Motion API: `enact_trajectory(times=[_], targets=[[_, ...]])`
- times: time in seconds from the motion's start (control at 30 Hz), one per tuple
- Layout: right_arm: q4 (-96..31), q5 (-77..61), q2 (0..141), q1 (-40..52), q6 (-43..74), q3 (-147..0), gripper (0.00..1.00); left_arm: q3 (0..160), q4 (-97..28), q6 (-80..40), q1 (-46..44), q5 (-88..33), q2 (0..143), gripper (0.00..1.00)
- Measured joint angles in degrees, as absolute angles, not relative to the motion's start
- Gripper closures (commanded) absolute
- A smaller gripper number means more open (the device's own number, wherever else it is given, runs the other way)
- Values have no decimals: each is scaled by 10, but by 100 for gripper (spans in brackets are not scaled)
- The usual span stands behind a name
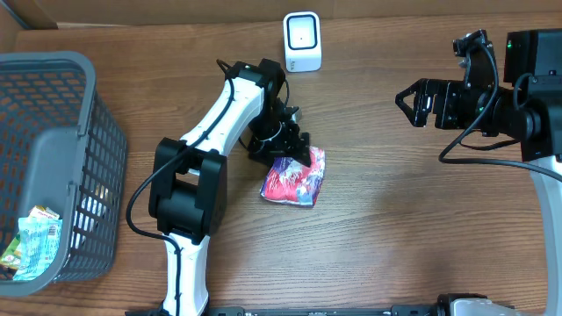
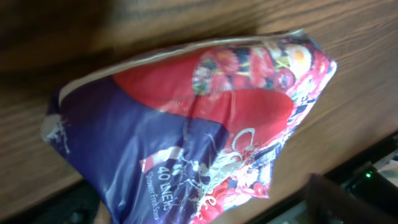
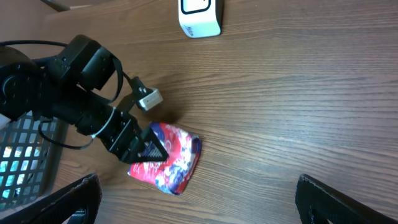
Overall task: Scan the item barcode
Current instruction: 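Lift the pack out and place it on the table center, then return the left gripper into the basket and grasp the white tube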
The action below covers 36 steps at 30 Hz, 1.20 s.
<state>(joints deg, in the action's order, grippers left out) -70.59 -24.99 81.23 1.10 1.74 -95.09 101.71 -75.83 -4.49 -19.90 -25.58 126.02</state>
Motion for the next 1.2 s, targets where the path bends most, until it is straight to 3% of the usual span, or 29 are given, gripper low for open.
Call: enact_trajectory(times=[0.37,0.63,0.87,1.2], targets=[[-705,-246,812,11,17,-951,0,1234,-885,-53,-157,-219,1249,0],[-705,-246,812,11,17,-951,0,1371,-921,-119,-75,-115,1121,0],[-705,-246,812,11,17,-951,0,1383,-965,-180,86,-43,995,0],[-706,-246,812,11,17,-951,0,1289,-959,-211,320,-24,970,0]])
